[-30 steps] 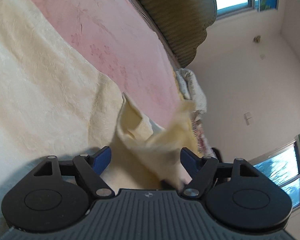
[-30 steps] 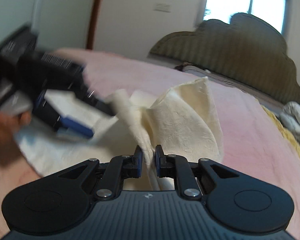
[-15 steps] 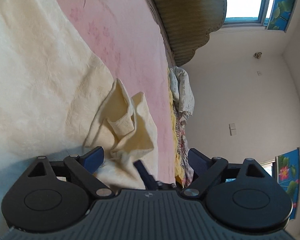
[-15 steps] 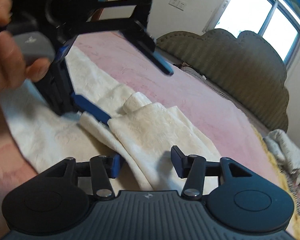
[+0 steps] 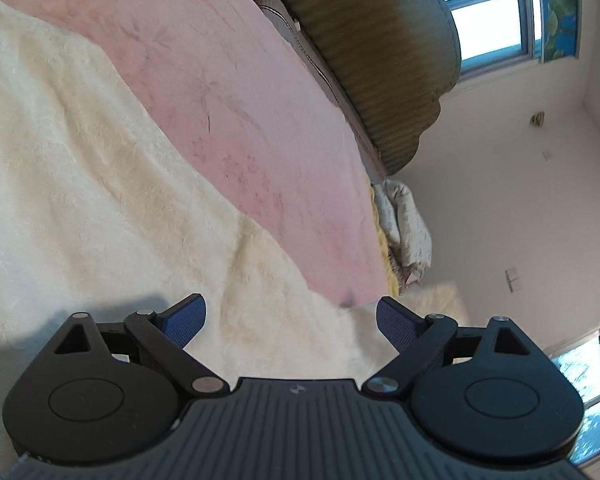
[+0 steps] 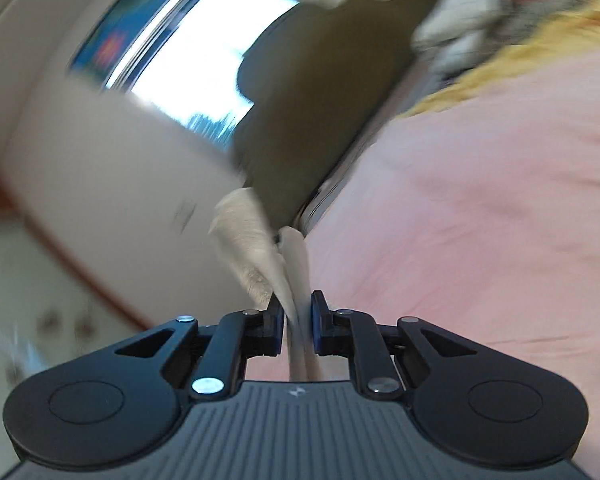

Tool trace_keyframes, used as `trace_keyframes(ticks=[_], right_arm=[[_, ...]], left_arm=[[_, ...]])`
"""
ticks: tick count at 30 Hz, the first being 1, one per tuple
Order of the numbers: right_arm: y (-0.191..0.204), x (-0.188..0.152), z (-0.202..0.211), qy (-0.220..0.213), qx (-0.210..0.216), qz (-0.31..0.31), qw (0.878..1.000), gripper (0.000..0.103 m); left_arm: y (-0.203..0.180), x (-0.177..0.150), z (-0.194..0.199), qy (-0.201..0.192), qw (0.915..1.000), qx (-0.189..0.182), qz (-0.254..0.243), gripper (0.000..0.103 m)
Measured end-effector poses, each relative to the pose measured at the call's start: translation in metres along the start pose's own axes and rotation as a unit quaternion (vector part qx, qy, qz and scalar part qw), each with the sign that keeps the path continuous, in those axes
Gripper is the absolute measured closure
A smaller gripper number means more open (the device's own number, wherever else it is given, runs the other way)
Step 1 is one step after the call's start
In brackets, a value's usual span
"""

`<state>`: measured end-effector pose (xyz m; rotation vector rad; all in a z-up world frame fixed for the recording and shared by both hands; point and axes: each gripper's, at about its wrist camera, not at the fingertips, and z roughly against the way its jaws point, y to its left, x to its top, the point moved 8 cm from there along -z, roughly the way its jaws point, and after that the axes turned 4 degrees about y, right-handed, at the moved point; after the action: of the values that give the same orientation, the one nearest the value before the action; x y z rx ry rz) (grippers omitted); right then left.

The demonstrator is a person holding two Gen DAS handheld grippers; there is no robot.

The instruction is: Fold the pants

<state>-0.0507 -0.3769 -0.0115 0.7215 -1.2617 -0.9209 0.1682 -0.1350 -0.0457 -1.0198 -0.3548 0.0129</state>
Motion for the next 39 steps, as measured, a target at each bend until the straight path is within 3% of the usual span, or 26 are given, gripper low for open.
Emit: trace_keyframes(ticks=[3,6,9,10,12,13,14,15,16,17,18,20,22,25,26,28,29,31,33,34,35,37,38,39], right_arm=[[-0.055,0.007,0.038,-0.032,-0.045,-0.086,0.995,0.090],[-0.100,-0.012,0.045,-0.008,-0.076,-0.174,0.982,0.087],[-0.125,-0.026,0.040,-0.004,-0.090,-0.219,0.972,0.086],[-0.125,-0.026,0.039,-0.007,-0.089,-0.216,0.972,0.083],[-0.117,-0.025,0.033,-0.007,-0.086,-0.208,0.974,0.067],[-0.110,-0.024,0.028,-0.006,-0.080,-0.194,0.978,0.051],[-0.100,-0.023,0.021,0.003,-0.075,-0.167,0.983,0.042],[-0.091,-0.024,0.014,0.019,-0.084,-0.135,0.987,0.042],[-0.086,-0.025,0.006,0.037,-0.095,-0.110,0.989,0.050],[-0.084,-0.028,-0.001,0.048,-0.097,-0.097,0.989,0.081],[-0.086,-0.030,-0.006,0.053,-0.105,-0.093,0.989,0.093],[-0.079,-0.028,-0.006,0.048,-0.111,-0.070,0.990,0.095],[-0.044,-0.028,-0.006,0.046,-0.136,0.044,0.989,0.095],[0.023,-0.044,-0.010,0.053,-0.138,0.214,0.966,0.095],[0.048,-0.055,-0.011,0.058,-0.123,0.262,0.955,0.094],[0.098,-0.084,-0.024,0.072,-0.103,0.370,0.921,0.094],[0.116,-0.101,-0.029,0.079,-0.096,0.417,0.901,0.094],[0.152,-0.151,-0.039,0.102,-0.067,0.516,0.848,0.094],[0.173,-0.201,-0.043,0.125,-0.036,0.603,0.787,0.094],[0.180,-0.228,-0.045,0.136,-0.026,0.645,0.751,0.094],[0.183,-0.246,-0.047,0.142,-0.023,0.672,0.726,0.094],[0.181,-0.274,-0.052,0.152,-0.028,0.716,0.681,0.094],[0.179,-0.283,-0.054,0.156,-0.027,0.728,0.667,0.094],[0.179,-0.288,-0.055,0.161,-0.024,0.732,0.662,0.094]], left_arm=[[-0.001,-0.006,-0.007,0.012,0.9997,0.016,-0.014,0.010],[-0.006,-0.013,-0.019,0.030,0.9993,0.012,-0.017,0.010],[-0.020,-0.020,-0.035,0.054,0.9975,0.022,-0.041,0.010],[-0.027,-0.023,-0.041,0.063,0.9961,0.022,-0.058,0.010],[-0.042,-0.034,-0.054,0.086,0.9916,0.024,-0.094,0.010],[-0.048,-0.039,-0.063,0.097,0.9888,0.026,-0.110,0.009],[-0.052,-0.045,-0.074,0.110,0.9853,0.028,-0.127,0.009],[-0.053,-0.050,-0.084,0.119,0.9820,0.035,-0.142,0.010],[-0.051,-0.052,-0.092,0.122,0.9801,0.052,-0.148,0.016],[-0.049,-0.054,-0.097,0.124,0.9789,0.069,-0.147,0.016],[-0.052,-0.054,-0.100,0.123,0.9793,0.063,-0.148,0.016],[-0.064,-0.049,-0.097,0.119,0.9842,-0.004,-0.131,0.014],[-0.077,-0.040,-0.092,0.115,0.9863,-0.082,-0.085,0.012],[-0.082,-0.029,-0.079,0.103,0.9808,-0.163,-0.027,0.003],[-0.081,-0.027,-0.075,0.102,0.9781,-0.181,-0.008,0.001],[-0.073,-0.027,-0.067,0.108,0.9688,-0.220,0.034,0.001],[-0.068,-0.027,-0.063,0.111,0.9635,-0.238,0.051,0.001],[-0.058,-0.027,-0.050,0.103,0.9577,-0.262,0.062,0.001],[-0.048,-0.026,-0.036,0.090,0.9612,-0.256,0.050,0.001],[-0.042,-0.026,-0.030,0.084,0.9648,-0.246,0.041,0.001],[-0.037,-0.026,-0.023,0.075,0.9681,-0.236,0.034,0.001],[-0.030,-0.026,-0.014,0.068,0.9735,-0.218,0.016,0.001],[-0.026,-0.027,-0.014,0.070,0.9796,-0.188,0.007,0.004],[-0.019,-0.028,-0.014,0.075,0.9851,-0.155,0.004,0.004]])
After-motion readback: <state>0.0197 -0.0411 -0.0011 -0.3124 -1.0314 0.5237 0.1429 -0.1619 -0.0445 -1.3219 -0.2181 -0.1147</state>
